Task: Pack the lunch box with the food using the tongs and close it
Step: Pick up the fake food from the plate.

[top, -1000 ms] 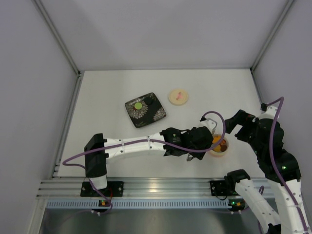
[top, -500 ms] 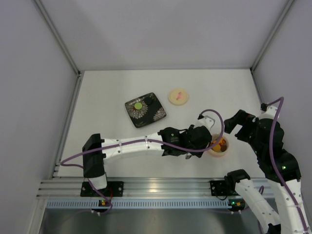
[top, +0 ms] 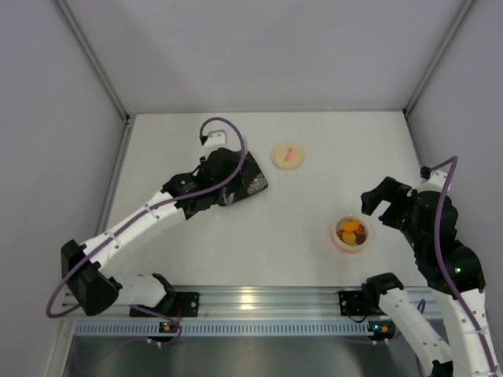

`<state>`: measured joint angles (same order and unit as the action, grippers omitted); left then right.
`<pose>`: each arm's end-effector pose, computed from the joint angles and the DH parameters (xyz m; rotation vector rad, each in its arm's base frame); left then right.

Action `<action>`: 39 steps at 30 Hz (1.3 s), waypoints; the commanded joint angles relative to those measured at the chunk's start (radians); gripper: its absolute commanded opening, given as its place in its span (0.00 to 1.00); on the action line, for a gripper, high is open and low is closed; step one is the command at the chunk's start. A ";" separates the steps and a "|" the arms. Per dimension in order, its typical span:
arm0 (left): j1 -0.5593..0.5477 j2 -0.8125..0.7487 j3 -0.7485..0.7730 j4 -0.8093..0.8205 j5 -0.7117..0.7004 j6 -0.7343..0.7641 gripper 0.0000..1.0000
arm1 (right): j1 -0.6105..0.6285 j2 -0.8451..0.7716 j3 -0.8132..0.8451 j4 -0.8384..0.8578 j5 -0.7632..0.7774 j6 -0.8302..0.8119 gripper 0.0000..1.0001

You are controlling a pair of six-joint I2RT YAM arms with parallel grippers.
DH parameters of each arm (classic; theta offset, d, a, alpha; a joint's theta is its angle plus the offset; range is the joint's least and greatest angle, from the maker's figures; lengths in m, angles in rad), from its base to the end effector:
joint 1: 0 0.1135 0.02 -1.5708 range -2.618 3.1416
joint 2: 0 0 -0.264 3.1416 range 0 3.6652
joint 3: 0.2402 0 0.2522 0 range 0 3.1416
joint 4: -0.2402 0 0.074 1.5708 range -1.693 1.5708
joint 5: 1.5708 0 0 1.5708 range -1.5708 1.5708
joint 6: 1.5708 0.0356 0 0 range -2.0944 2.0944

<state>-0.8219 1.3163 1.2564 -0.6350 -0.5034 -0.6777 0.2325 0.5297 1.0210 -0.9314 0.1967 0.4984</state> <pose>0.2049 -0.1952 0.3469 -0.1040 2.1776 -0.2834 0.0779 0.0113 0.3690 0.3908 1.9738 0.2702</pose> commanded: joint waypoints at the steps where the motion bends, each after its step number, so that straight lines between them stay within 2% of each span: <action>1: 0.079 -0.031 -0.072 0.021 -0.017 -0.025 0.53 | -0.015 -0.007 0.018 -0.003 -0.006 -0.001 1.00; 5: 0.193 -0.011 -0.144 0.072 0.045 -0.017 0.54 | -0.015 -0.005 0.013 0.003 -0.016 0.000 1.00; 8: 0.221 0.026 -0.181 0.090 0.062 -0.013 0.54 | -0.015 -0.008 0.011 0.002 -0.016 -0.004 0.99; 15: 0.234 0.089 -0.210 0.141 0.098 0.004 0.54 | -0.015 -0.016 0.010 -0.004 -0.014 -0.008 0.99; 29: 0.236 0.169 -0.177 0.146 0.105 0.032 0.53 | -0.015 -0.025 0.002 -0.006 -0.006 -0.008 1.00; 39: 0.236 0.213 -0.146 0.149 0.147 0.050 0.47 | -0.015 -0.020 0.011 -0.010 0.001 -0.009 0.99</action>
<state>-0.5911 1.5314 1.0668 -0.5297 -0.3687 -0.6445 0.2325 0.5171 1.0210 -0.9306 0.1829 0.4980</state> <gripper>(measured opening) 0.473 0.993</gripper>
